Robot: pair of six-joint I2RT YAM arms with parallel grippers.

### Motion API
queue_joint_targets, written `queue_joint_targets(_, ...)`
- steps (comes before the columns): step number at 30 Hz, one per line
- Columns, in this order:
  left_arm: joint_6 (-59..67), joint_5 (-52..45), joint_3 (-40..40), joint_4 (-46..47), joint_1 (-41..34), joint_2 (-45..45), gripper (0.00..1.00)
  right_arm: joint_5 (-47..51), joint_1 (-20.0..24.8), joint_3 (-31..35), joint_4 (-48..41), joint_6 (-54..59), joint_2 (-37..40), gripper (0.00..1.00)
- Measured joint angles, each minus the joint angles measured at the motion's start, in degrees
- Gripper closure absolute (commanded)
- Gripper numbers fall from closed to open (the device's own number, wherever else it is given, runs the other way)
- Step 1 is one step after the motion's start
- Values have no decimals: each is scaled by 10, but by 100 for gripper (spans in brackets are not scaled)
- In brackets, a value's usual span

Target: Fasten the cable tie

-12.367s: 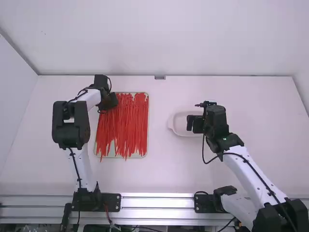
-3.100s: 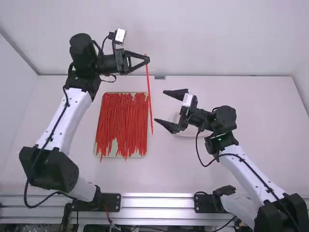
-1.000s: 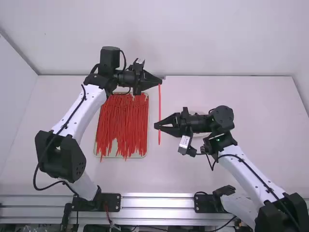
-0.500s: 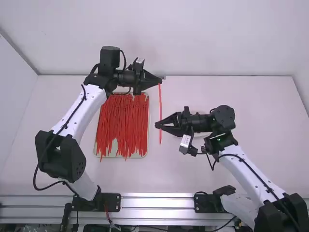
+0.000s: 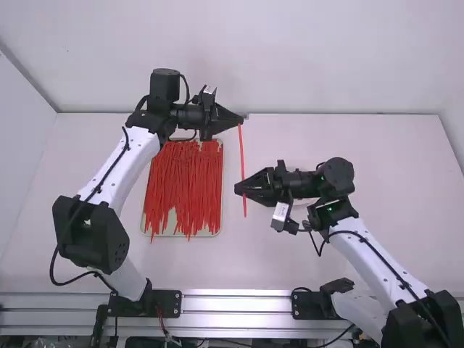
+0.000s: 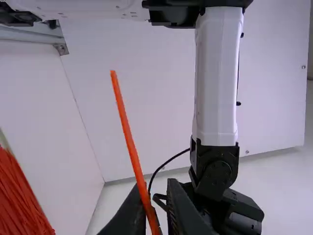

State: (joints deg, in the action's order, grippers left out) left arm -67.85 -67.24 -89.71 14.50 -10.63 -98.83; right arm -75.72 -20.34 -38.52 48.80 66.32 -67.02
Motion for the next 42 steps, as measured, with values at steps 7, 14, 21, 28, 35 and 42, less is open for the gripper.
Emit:
queue_joint_targets(7, 7, 0, 0, 0, 0, 0, 98, -2, 0, 0, 0, 0, 0, 100)
queue_joint_targets(14, 35, -7, 0, 3, 0, 0, 98, -5, 0, 0, -1, 0, 0, 100)
queue_joint_targets(21, 63, -33, 0, 3, 0, 0, 98, -14, 0, 0, -12, -50, 0, 100)
queue_joint_targets(28, 94, -50, 0, 20, 0, 0, 98, -12, 0, 0, -15, -194, 0, 100)
queue_joint_targets(35, 111, -59, 0, 26, 0, 0, 98, -13, 1, 0, -53, -246, 0, 100)
queue_joint_targets(42, 147, -58, 0, 26, 0, 0, 99, -53, 14, -1, -119, -213, 0, 100)
